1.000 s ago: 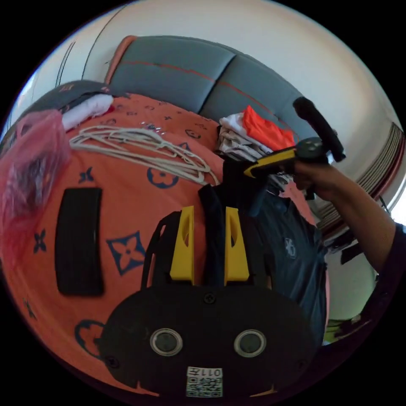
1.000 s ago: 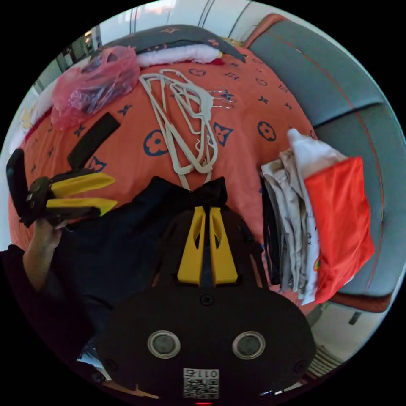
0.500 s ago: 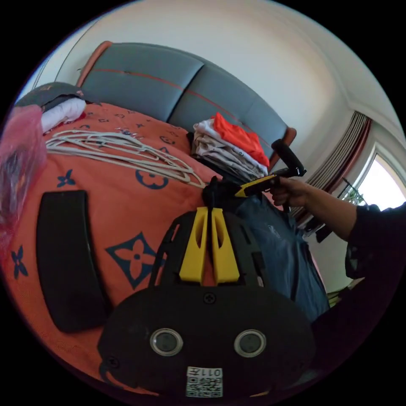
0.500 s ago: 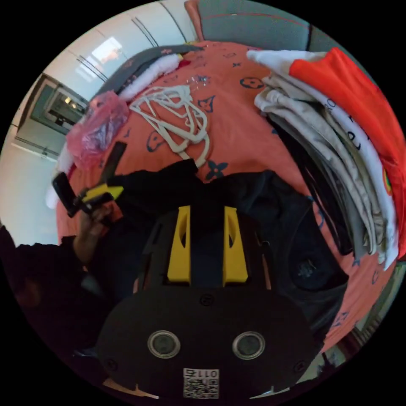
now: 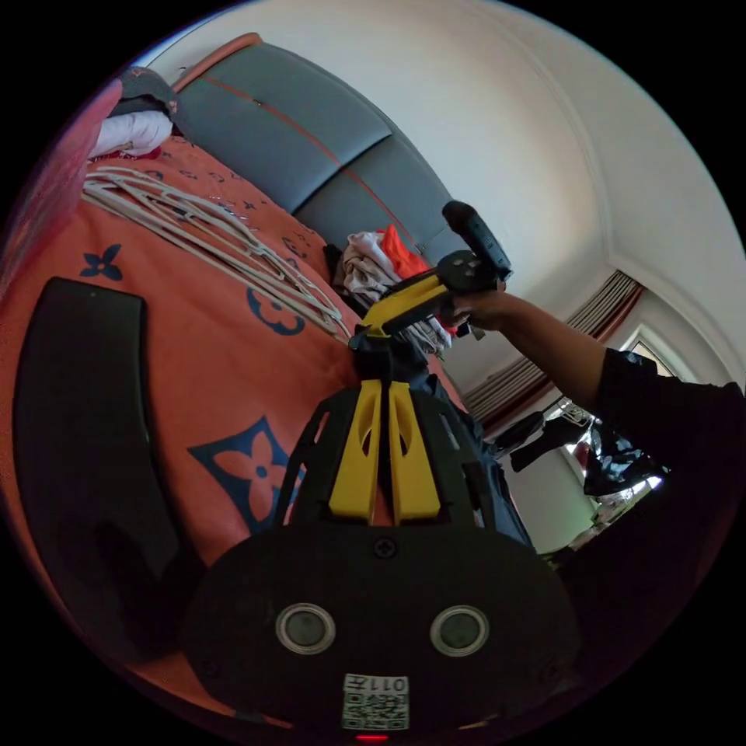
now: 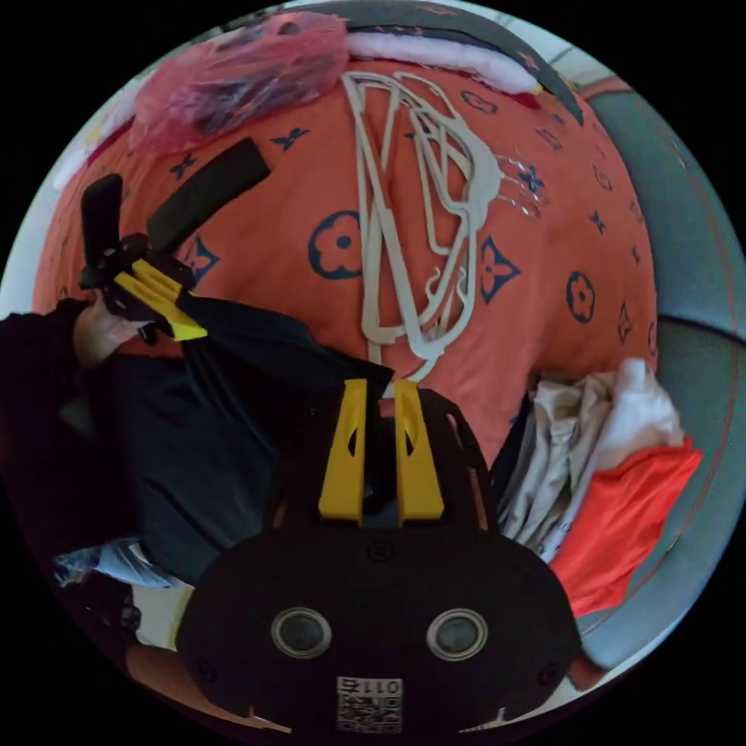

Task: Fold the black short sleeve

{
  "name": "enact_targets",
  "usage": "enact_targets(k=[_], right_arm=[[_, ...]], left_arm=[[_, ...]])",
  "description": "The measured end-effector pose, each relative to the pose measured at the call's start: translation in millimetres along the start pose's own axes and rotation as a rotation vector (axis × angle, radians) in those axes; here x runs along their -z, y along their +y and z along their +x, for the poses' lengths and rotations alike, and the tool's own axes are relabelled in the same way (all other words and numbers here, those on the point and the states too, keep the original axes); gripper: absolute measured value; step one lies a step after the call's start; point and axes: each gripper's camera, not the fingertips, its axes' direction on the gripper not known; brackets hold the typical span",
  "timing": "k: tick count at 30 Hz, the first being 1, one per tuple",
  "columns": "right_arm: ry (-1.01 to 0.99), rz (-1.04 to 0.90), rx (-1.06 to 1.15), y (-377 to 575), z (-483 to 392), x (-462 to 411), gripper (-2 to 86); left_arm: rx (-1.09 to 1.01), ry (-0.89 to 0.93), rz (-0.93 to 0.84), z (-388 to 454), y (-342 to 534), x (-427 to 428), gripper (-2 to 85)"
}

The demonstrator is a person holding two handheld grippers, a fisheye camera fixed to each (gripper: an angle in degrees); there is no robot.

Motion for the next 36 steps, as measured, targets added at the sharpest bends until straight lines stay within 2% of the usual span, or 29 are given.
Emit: enact_targets(k=[4, 8, 17, 21, 25, 28, 29, 32, 33, 36], right_arm=[[0.192, -0.014, 0.168, -45, -27, 17, 2.3], [0.196, -0.158, 0.260, -84, -39, 16, 2.1], [0.322, -0.238, 0.352, -140, -43, -4, 1.8], [0.231, -0.259, 0.365, -160, -24, 29, 1.4], [-0.022, -0.188, 0.472, -180, -27, 113, 1.1], [-0.095, -0.349, 0.627, -177, -55, 131, 0.9], [-0.072, -0.463, 0.681, -173, -65, 126, 0.9], [0.003, -0.639, 0.741, -165, -73, 114, 0.8], [0.031, -0.655, 0.744, -165, -72, 113, 0.8], [0.306, -0.655, 0.796, -169, -63, 108, 1.0]], left_arm=[[0.012, 0.007, 0.007, 3, -7, 17, 0.1], [0.021, 0.017, 0.007, 5, -11, 29, 0.0], [0.020, 0.028, 0.004, 12, -10, 40, 0.0], [0.006, 0.011, -0.002, 18, -6, 39, 0.0], [0.032, -0.033, 0.001, 20, 2, 37, 0.0], [0.024, -0.035, 0.002, 24, 9, 33, 0.0], [0.012, -0.032, 0.002, 27, 12, 31, 0.0], [-0.052, -0.006, 0.010, 39, 20, 27, 0.0], [-0.073, -0.008, 0.004, 43, 21, 26, 0.0], [-0.175, -0.061, -0.008, 67, 28, 24, 0.0]])
